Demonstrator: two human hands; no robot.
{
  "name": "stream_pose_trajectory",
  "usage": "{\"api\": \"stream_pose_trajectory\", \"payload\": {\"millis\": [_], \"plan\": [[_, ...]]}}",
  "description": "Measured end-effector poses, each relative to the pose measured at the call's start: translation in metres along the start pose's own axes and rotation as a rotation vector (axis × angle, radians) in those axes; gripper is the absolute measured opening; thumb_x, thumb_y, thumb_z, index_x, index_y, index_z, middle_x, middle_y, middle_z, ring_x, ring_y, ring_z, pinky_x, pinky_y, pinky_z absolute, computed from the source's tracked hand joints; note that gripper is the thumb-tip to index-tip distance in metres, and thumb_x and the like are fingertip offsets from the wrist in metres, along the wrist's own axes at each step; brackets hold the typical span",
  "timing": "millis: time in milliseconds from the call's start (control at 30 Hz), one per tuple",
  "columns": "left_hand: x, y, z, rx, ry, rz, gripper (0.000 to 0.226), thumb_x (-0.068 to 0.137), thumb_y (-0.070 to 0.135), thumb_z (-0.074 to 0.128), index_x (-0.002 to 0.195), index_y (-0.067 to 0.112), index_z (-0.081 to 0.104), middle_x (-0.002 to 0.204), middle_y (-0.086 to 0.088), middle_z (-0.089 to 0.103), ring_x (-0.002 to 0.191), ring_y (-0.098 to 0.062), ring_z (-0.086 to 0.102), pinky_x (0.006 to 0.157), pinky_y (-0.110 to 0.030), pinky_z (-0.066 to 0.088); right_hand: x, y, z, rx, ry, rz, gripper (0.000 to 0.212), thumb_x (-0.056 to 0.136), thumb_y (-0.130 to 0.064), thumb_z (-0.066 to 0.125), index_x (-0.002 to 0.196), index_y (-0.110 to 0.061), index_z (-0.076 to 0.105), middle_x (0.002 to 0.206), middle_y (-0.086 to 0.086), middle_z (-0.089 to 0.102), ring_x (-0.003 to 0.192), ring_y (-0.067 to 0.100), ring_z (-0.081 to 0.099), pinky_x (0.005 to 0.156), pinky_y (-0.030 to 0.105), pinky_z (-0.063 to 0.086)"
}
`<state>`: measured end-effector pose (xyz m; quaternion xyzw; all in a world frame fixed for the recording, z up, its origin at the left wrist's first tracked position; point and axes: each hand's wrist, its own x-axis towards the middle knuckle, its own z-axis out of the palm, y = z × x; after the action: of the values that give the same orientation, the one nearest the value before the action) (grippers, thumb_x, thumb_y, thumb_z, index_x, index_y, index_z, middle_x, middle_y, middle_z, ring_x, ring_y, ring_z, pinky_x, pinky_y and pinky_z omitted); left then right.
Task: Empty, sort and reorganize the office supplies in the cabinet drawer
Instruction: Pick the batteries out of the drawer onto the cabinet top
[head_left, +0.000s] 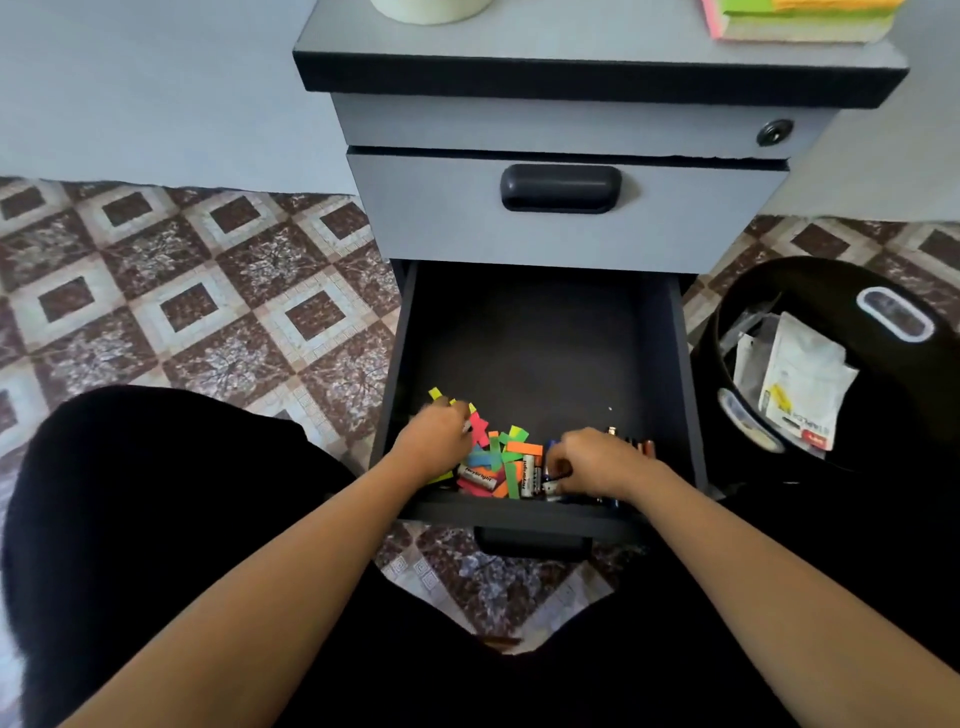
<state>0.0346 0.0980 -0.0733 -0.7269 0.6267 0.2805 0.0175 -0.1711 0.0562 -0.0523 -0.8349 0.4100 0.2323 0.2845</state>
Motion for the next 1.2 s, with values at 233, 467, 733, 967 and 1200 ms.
{"api": "stream_pose_trajectory", "payload": {"millis": [233,467,733,967,1200], "plan": [[0.008,-0.001,0.008,0.002,0.027,-0.074,0.028,0.094,0.022,0.048,0.112,0.000,0.054,0.114,-0.017,0.053,0.104,-0.029,0.052,0.081,-0.034,0.044,0.009,-0.001,0.010,-0.176,0.017,-0.039,0.028,0.088,-0.033,0.061,0.111,-0.018,0.064,0.115,0.008,0.051,0.107,0.027,0.051,0.084,0.033,0.042],[0.013,-0.005,0.009,-0.032,0.035,-0.078,0.025,0.094,0.023,0.050,0.105,0.001,0.057,0.106,-0.016,0.058,0.094,-0.029,0.056,0.073,-0.034,0.047,0.011,0.004,0.016,-0.115,0.045,-0.027,0.024,0.087,-0.028,0.064,0.108,-0.018,0.062,0.115,0.006,0.049,0.106,0.024,0.051,0.085,0.034,0.043],[0.011,0.001,0.001,-0.044,0.025,-0.008,0.019,0.094,0.025,0.048,0.102,0.009,0.055,0.091,-0.009,0.064,0.075,-0.023,0.059,0.062,-0.032,0.049,0.007,0.006,0.012,0.042,0.060,-0.024,0.012,0.089,-0.020,0.061,0.099,-0.013,0.061,0.108,0.002,0.056,0.097,0.018,0.053,0.080,0.028,0.042],[0.009,0.004,-0.013,-0.127,-0.132,0.224,0.016,0.090,0.023,0.059,0.102,0.013,0.055,0.094,0.002,0.057,0.090,-0.015,0.057,0.080,-0.027,0.048,0.004,0.012,-0.006,0.475,0.157,0.043,0.009,0.086,-0.026,0.066,0.090,-0.021,0.059,0.096,-0.002,0.064,0.092,0.012,0.061,0.075,0.022,0.047],[0.009,0.001,-0.002,0.111,-0.317,0.330,0.026,0.089,0.027,0.060,0.110,0.011,0.061,0.109,-0.004,0.061,0.097,-0.017,0.054,0.085,-0.030,0.046,0.003,0.018,-0.017,0.838,0.268,0.117,0.015,0.086,-0.020,0.067,0.100,-0.017,0.062,0.094,-0.003,0.064,0.086,0.010,0.061,0.066,0.022,0.050]]}}
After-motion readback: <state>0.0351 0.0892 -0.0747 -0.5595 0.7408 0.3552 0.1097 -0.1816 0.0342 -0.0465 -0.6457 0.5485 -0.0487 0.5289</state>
